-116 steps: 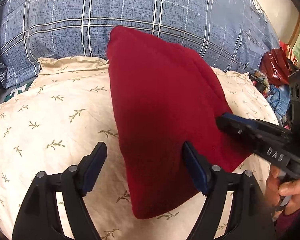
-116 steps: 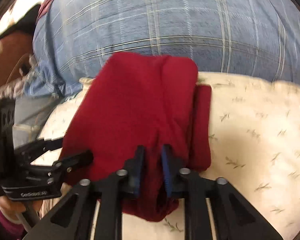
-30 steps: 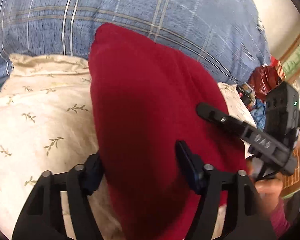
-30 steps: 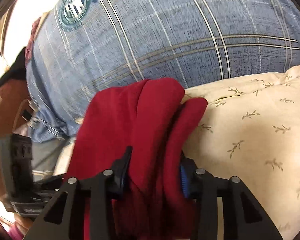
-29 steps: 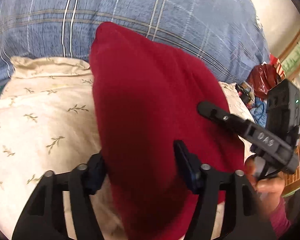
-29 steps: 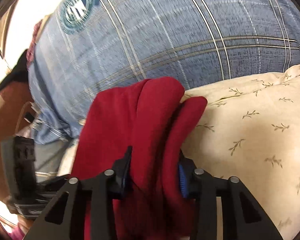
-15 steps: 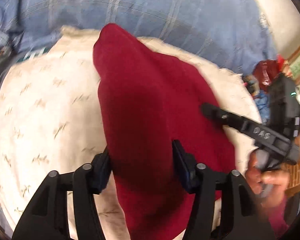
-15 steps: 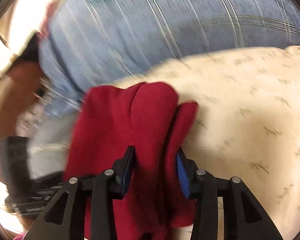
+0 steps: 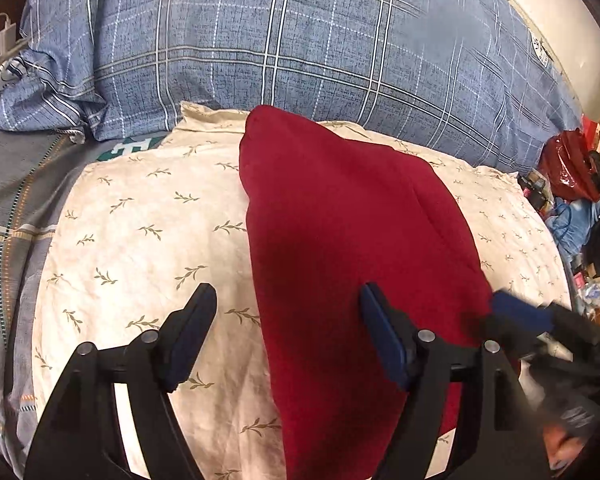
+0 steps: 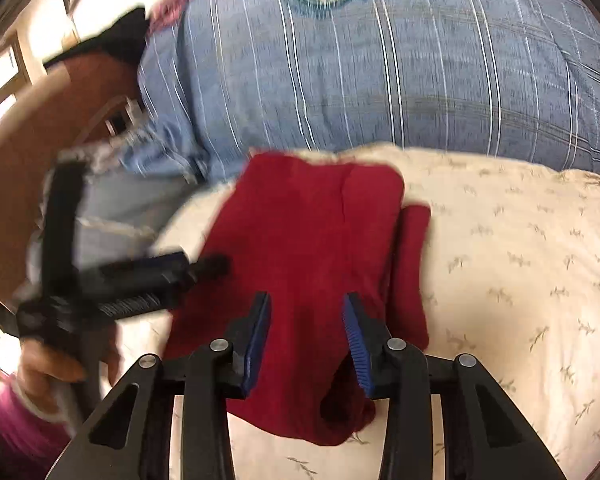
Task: Fold small clothes
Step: 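Release the sweater and withdraw both open grippers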
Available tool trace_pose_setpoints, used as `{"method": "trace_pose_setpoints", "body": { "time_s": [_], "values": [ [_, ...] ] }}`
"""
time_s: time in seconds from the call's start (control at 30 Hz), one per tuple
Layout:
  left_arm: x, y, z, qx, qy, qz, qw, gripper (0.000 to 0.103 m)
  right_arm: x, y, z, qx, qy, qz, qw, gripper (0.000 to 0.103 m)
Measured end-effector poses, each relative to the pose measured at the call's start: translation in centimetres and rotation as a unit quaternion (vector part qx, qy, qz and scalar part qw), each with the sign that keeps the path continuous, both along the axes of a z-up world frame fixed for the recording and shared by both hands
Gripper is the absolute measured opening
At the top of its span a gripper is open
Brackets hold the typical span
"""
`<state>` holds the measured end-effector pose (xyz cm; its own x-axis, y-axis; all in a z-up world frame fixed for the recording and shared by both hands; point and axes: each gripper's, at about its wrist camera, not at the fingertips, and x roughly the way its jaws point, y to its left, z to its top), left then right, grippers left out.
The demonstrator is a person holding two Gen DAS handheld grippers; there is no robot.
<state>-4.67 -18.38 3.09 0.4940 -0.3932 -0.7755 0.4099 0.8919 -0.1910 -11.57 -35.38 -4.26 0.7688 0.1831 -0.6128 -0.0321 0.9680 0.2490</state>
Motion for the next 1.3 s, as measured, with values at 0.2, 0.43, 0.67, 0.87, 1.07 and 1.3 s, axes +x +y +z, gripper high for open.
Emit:
{"method": "trace_pose_setpoints", "body": {
  "time_s": [0.2, 0.43, 0.67, 0.87, 1.07, 1.3],
  "values": [
    [-0.5, -0.5, 0.3, 0.011, -0.018, 0.01, 0.9997, 0.076, 0.7, 0.9, -2.5, -0.047, 0.008, -0.017, 0.999, 0.032],
    [-1.1, 0.0, 0.7, 0.014, -0.026, 0.017, 0.9994, 0.076, -0.9, 0.9, -1.7, -0.033, -0.002, -0.025, 0.999, 0.036],
    [-2.2, 0.9, 1.6, 0.007, -0.043, 0.03, 0.9986, 0.076, -1.8, 0.7, -0.5, -0.031, -0.004, -0.059, 0.998, 0.052],
    [-2.7, 1.5, 2.0, 0.004, -0.045, 0.041, 0.9981, 0.076, -1.7, 0.4, -0.3, -0.028, -0.002, -0.071, 0.997, 0.055],
    [-2.9, 1.5, 1.8, 0.005, -0.04, 0.042, 0.9983, 0.076, -1.9, 0.4, -0.2, -0.026, -0.001, -0.074, 0.997, 0.057],
    [-3.6, 1.1, 2.0, 0.007, -0.044, 0.035, 0.9984, 0.083, -2.0, -0.2, -0.2, -0.017, -0.003, -0.092, 0.996, 0.067]
  ]
}}
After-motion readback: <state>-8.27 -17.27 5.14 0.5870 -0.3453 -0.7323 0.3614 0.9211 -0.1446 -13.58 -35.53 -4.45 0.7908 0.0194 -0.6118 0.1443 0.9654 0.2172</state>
